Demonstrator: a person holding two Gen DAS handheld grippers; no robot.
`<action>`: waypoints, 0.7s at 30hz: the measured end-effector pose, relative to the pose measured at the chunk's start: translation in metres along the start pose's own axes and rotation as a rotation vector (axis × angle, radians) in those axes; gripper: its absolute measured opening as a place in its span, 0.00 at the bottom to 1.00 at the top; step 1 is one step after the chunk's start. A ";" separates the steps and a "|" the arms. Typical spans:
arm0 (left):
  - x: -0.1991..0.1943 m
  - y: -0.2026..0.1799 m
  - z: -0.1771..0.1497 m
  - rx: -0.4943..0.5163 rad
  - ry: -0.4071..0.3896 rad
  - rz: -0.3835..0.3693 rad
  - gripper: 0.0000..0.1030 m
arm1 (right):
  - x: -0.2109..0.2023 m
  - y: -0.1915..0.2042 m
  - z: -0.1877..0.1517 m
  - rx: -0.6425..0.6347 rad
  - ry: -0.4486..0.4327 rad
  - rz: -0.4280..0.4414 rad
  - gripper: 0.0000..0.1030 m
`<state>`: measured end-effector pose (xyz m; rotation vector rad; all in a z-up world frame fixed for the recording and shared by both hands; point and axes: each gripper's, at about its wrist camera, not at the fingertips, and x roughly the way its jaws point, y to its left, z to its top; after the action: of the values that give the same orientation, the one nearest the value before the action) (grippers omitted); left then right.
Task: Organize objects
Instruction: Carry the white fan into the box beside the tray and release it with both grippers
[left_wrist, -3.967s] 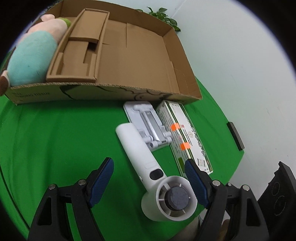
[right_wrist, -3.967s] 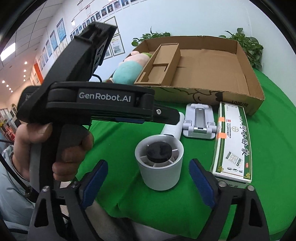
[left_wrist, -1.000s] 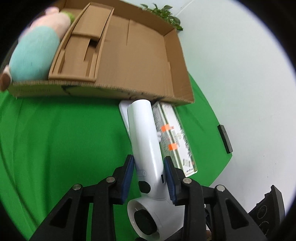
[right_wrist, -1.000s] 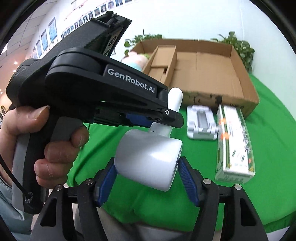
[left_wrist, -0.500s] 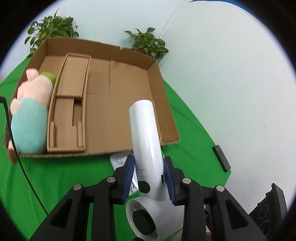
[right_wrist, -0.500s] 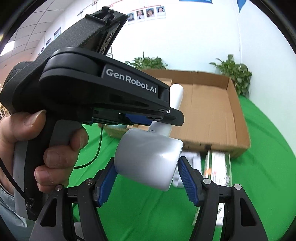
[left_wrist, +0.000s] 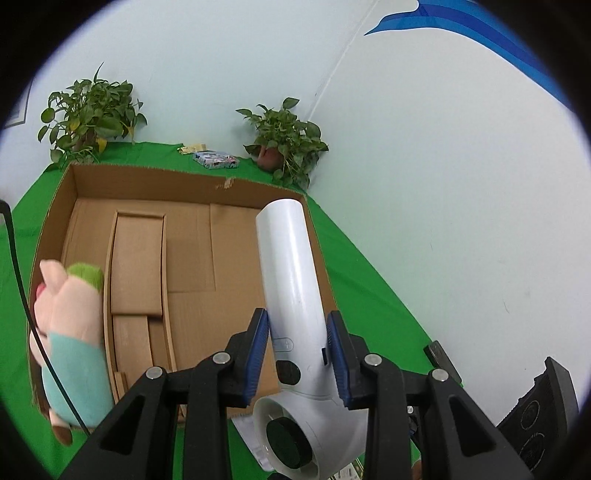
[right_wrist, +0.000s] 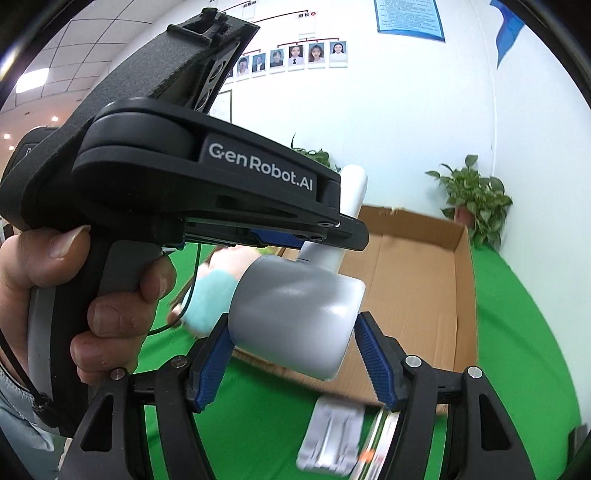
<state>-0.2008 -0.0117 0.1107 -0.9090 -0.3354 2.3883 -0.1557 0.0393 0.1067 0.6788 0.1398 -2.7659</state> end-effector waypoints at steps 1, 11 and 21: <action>0.002 0.002 0.005 -0.004 0.002 0.001 0.30 | 0.004 -0.003 0.005 0.000 0.000 0.002 0.62; 0.059 0.047 0.004 -0.061 0.093 0.058 0.31 | 0.073 -0.031 0.007 0.043 0.101 0.074 0.62; 0.113 0.073 -0.016 -0.083 0.206 0.143 0.31 | 0.137 -0.058 -0.029 0.120 0.226 0.156 0.62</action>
<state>-0.2900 -0.0047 0.0085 -1.2436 -0.2997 2.3949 -0.2764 0.0644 0.0184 0.9887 -0.0319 -2.5583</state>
